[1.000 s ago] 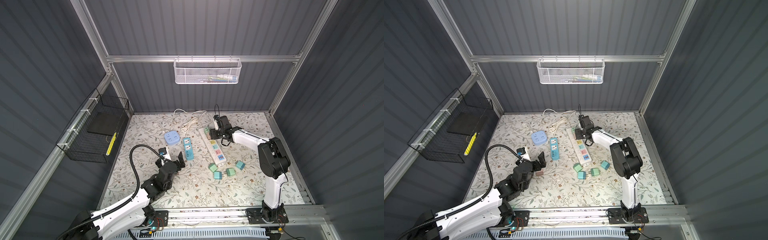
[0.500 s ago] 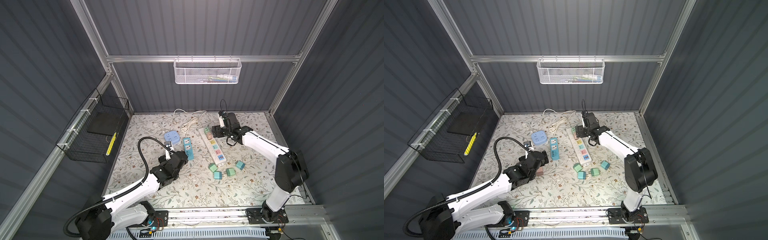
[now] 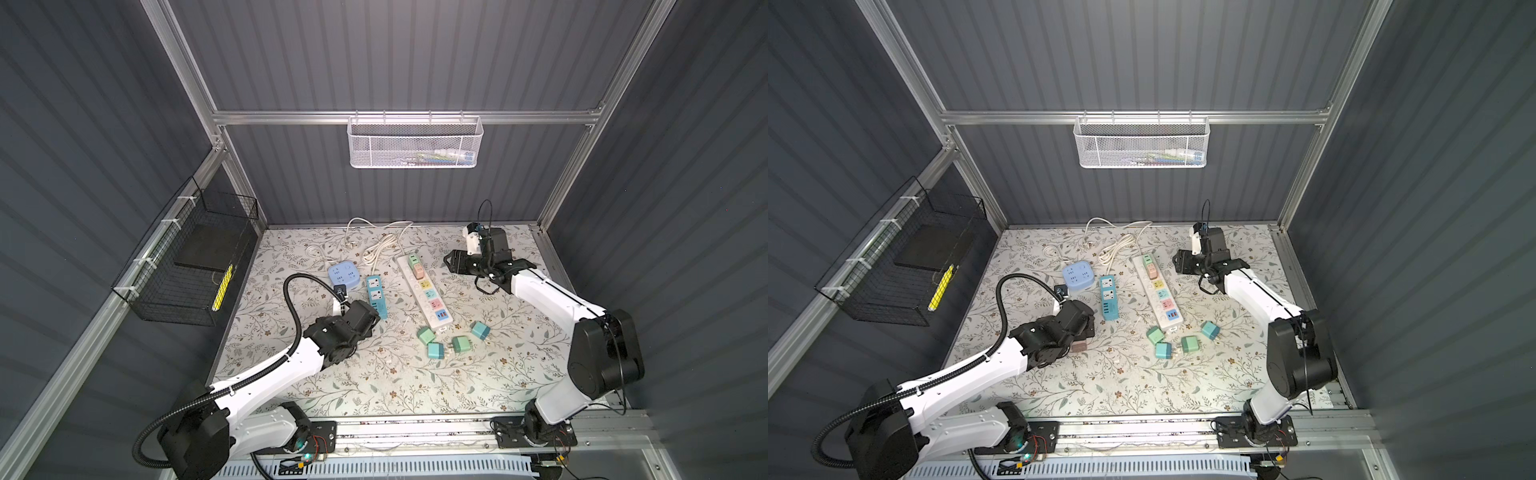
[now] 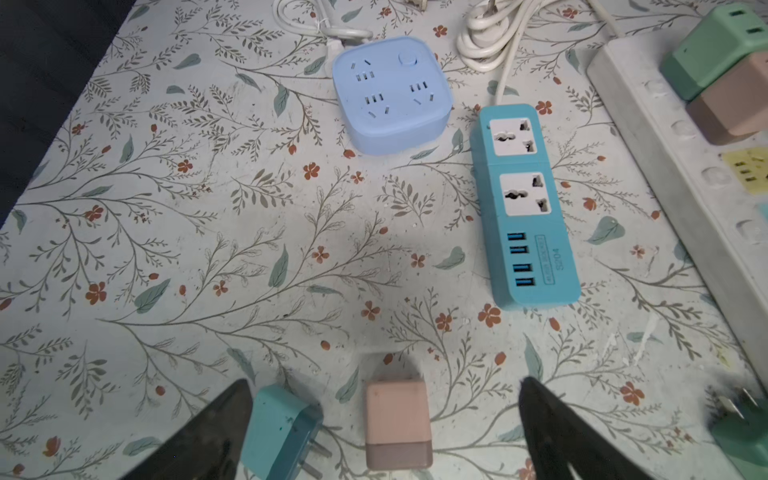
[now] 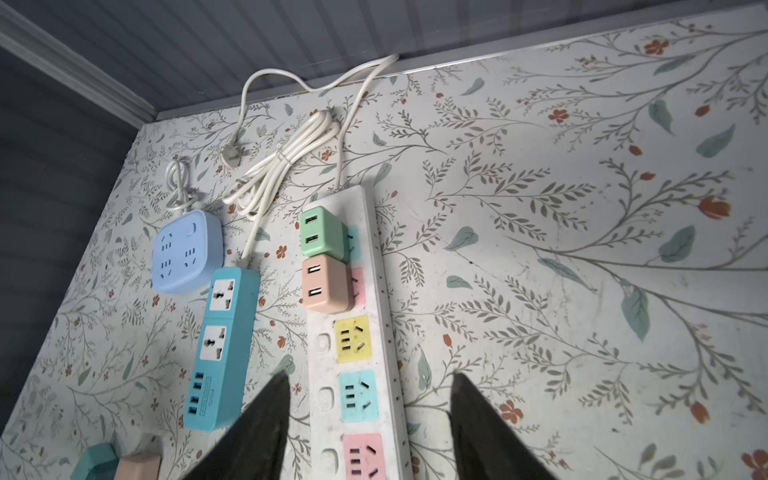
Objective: Insert the plug
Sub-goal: 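Lower the left gripper onto the second pink plug near the robot and grasp it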
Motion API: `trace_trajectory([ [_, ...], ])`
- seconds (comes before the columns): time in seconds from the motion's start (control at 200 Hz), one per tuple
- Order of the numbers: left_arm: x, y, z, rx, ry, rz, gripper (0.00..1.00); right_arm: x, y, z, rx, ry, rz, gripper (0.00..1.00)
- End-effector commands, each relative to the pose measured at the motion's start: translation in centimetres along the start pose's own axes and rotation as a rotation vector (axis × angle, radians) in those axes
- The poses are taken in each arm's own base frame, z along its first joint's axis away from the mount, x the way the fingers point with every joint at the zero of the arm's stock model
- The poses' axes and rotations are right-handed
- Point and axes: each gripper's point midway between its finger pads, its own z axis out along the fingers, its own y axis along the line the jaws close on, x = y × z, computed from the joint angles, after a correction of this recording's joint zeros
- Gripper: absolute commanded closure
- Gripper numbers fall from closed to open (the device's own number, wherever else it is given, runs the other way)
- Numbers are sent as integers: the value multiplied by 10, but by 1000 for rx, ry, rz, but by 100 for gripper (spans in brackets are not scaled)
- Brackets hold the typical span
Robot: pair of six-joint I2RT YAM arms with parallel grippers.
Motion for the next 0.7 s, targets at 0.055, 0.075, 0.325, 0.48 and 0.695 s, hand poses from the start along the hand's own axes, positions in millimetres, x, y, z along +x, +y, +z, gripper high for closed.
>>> trace_trajectory([
  [0.055, 19, -7, -5, 66, 142, 39, 0, -1, 3, -21, 67, -52, 0, 43],
  [0.075, 22, -10, -5, 86, 165, 40, 0, 1, 0, -22, 84, -46, -3, 44],
  [0.325, 55, -14, 9, 62, 331, 108, 15, 47, 3, -26, 79, -14, -76, 43],
  [0.48, 70, -21, 19, 55, 414, 145, 23, 64, 5, -25, 77, -27, -125, 43],
  [0.695, 82, -14, 31, 15, 463, 110, 28, 69, 0, -23, 102, -11, -139, 42],
])
